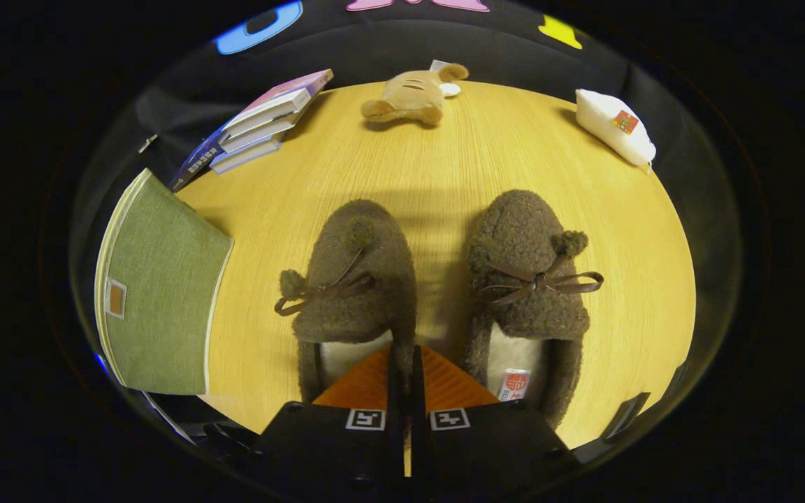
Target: Open the storage box then place both shoes into the box .Put the left shoe in first, then the right shoe, with the right side of both shoes facing outward in a uniform manner.
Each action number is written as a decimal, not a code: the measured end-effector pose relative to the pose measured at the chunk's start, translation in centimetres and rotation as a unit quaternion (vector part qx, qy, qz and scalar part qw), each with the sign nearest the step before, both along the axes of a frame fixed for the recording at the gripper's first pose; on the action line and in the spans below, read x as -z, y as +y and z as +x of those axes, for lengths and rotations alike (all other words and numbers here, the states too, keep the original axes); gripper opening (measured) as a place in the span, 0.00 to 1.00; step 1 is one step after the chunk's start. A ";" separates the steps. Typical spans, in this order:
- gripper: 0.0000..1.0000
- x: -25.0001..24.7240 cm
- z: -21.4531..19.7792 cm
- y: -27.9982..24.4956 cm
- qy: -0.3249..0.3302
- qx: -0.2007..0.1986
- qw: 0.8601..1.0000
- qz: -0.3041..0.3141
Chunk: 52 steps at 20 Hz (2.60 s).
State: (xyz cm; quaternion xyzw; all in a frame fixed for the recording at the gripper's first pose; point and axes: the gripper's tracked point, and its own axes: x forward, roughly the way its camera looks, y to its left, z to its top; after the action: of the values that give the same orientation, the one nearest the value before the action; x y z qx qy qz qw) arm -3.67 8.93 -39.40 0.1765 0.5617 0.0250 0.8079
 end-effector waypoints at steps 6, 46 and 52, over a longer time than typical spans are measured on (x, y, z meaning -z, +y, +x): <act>0.05 -4.8 0.5 0.4 -0.018 0.074 0.996 0.053; 0.99 -19.8 5.2 34.6 0.018 0.072 0.955 0.287; 0.99 -24.2 4.7 29.7 -0.099 -0.021 0.963 0.249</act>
State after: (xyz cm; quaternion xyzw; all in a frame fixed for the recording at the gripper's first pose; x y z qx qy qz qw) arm 1.01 38.62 -15.17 0.3575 0.4581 0.1984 0.7893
